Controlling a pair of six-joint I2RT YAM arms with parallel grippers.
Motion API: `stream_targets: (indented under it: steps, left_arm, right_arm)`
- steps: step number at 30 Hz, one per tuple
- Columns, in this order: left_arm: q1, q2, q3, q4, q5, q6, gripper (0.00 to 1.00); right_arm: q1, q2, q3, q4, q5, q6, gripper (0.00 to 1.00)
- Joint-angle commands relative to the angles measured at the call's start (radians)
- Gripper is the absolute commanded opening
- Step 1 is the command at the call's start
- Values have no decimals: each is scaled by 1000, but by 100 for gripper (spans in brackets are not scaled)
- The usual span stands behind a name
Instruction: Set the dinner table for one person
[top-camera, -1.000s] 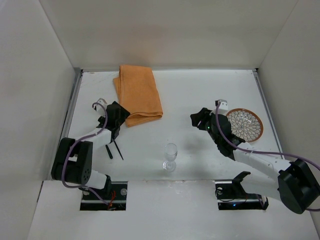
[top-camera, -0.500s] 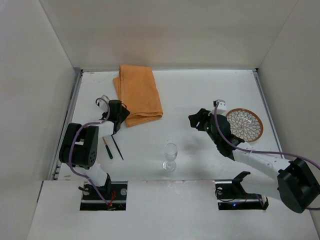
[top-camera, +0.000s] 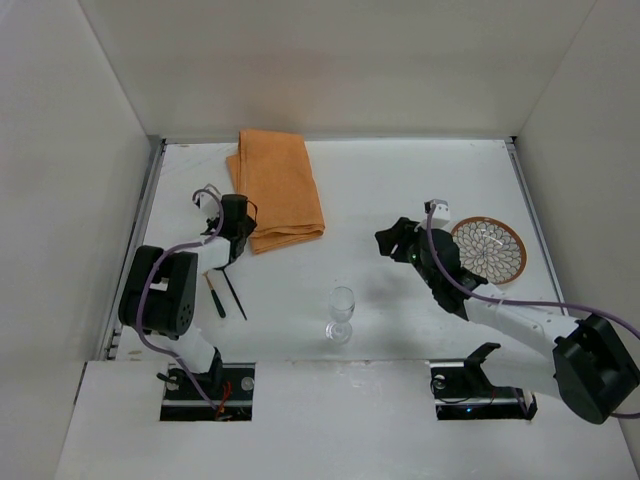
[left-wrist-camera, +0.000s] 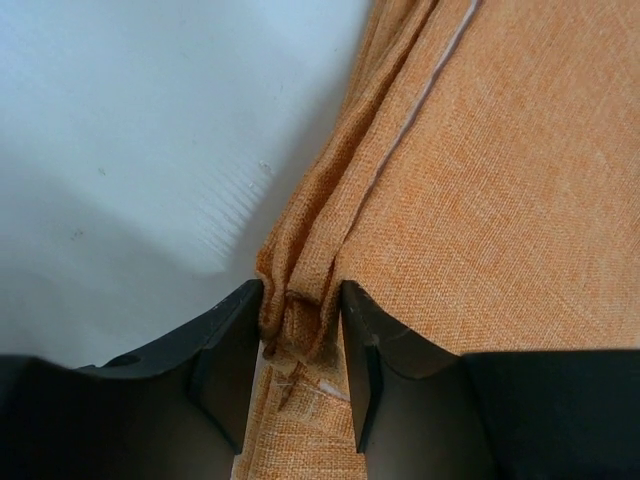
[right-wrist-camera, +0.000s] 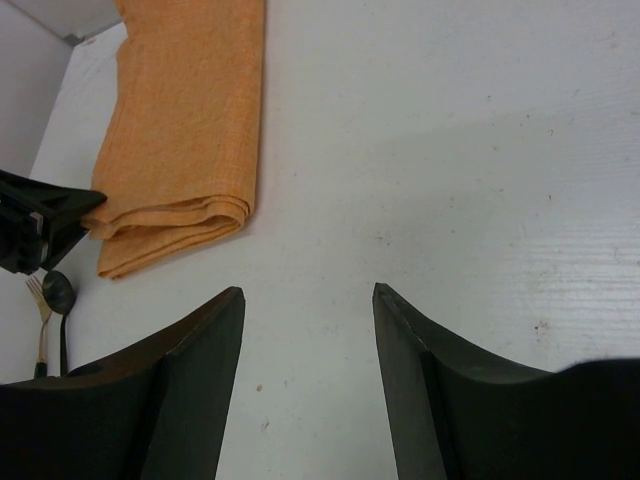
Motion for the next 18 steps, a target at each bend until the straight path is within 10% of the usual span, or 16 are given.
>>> stream_targets:
  steps: [1,8,18]
  left_arm:
    - [-5,-59,55,-40,-88,51,30]
    - [-28,-54,102,-43,-81,77,7]
    - [-296,-21,442,-90,-9,276,4]
  right_arm:
    - [7,5,39,47,-15,-5,60]
    - [7,7,38,53,-21,-2,60]
    - [7,6,18,86,-23,32,61]
